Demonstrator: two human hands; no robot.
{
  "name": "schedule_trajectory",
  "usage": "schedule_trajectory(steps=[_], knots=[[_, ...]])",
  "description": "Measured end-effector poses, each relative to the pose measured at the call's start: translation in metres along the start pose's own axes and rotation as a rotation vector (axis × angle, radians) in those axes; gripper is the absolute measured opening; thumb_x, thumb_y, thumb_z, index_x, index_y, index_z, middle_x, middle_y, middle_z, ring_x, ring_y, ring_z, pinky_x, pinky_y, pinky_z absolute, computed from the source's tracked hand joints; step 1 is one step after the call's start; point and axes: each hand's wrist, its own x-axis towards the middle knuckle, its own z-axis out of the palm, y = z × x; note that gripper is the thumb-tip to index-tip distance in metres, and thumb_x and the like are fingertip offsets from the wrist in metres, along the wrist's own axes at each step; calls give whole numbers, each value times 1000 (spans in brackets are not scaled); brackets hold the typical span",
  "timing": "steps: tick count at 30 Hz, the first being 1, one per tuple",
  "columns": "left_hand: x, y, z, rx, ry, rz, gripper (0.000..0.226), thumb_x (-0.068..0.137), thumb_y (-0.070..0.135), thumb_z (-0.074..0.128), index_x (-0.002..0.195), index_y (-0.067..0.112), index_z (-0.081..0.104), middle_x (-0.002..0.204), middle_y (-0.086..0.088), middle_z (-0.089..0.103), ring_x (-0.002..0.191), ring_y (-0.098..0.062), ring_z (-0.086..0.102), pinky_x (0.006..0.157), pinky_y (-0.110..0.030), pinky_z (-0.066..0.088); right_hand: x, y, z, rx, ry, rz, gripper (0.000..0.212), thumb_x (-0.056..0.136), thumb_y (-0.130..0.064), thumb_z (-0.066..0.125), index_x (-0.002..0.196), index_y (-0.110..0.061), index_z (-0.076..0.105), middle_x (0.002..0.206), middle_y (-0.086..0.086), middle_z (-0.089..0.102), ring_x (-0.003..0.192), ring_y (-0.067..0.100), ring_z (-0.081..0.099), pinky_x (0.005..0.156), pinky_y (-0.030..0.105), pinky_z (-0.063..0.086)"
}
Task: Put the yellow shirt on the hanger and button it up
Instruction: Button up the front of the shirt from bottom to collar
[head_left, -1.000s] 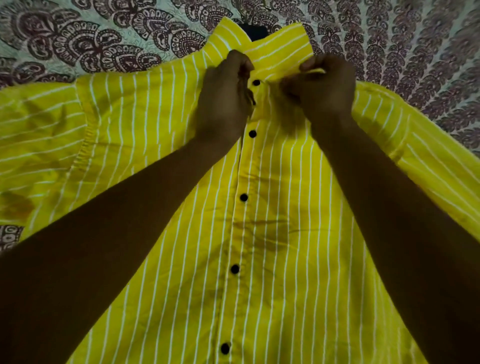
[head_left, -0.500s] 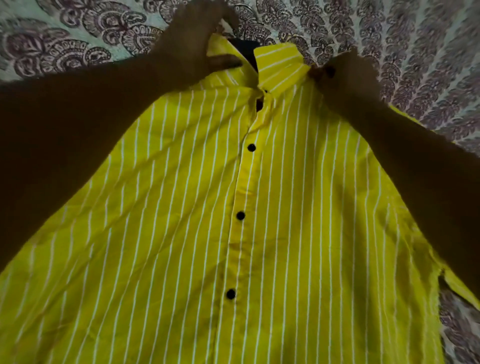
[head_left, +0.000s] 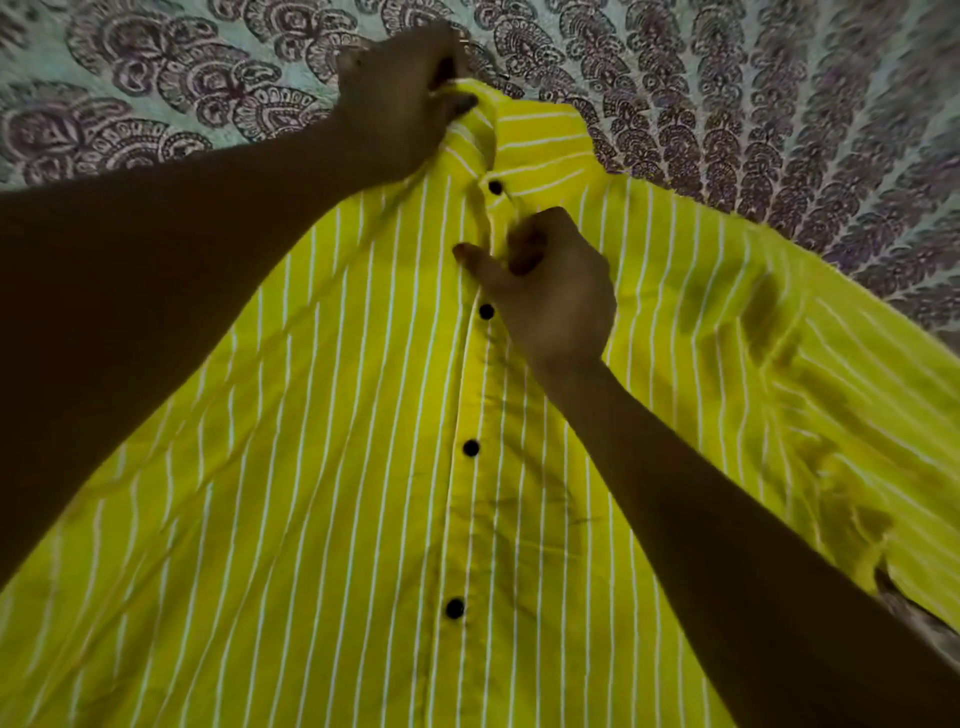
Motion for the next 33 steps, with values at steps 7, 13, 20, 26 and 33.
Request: schedule_trajectory(steps=[7,13,20,26,33], knots=[[5,4,18,66,96,-211,25,91,24,47,114,20,53,116,-1,61,116,-23,51,103,-43,23,-7,15,10,-64,82,-250,40,79,-56,59,111,-32,63,86,0,60,85,20,62,61,32,44],[4,7,24,155,166,-235,28,93,30,38,114,20,52,117,1,62,117,-22,51,100,-43,20,-9,22,20,-268,243,-420,37,87,-49,46,108,-29,69,77,6,59,68,24,59,52,24,35],[4,15,11,276,-88,42,69,65,76,51,108,24,60,112,-6,64,123,-27,42,108,-56,8,-15,22,14,-107,241,-397,28,87,-26,44,85,-10,67,78,12,62,71,32,57,59,39,44],[6,26,19,210,5,-185,45,78,61,56,104,24,63,114,2,64,120,-26,48,109,-56,12,-14,25,15,-146,144,-401,28,78,-33,47,84,-14,67,81,9,63,73,31,54,63,38,42],[-65,55,12,324,213,66,46,98,43,27,133,19,45,148,-5,35,141,-25,25,112,-53,8,-14,22,10,-178,68,-375,29,77,-39,48,87,-18,66,81,5,62,76,28,56,67,34,40]])
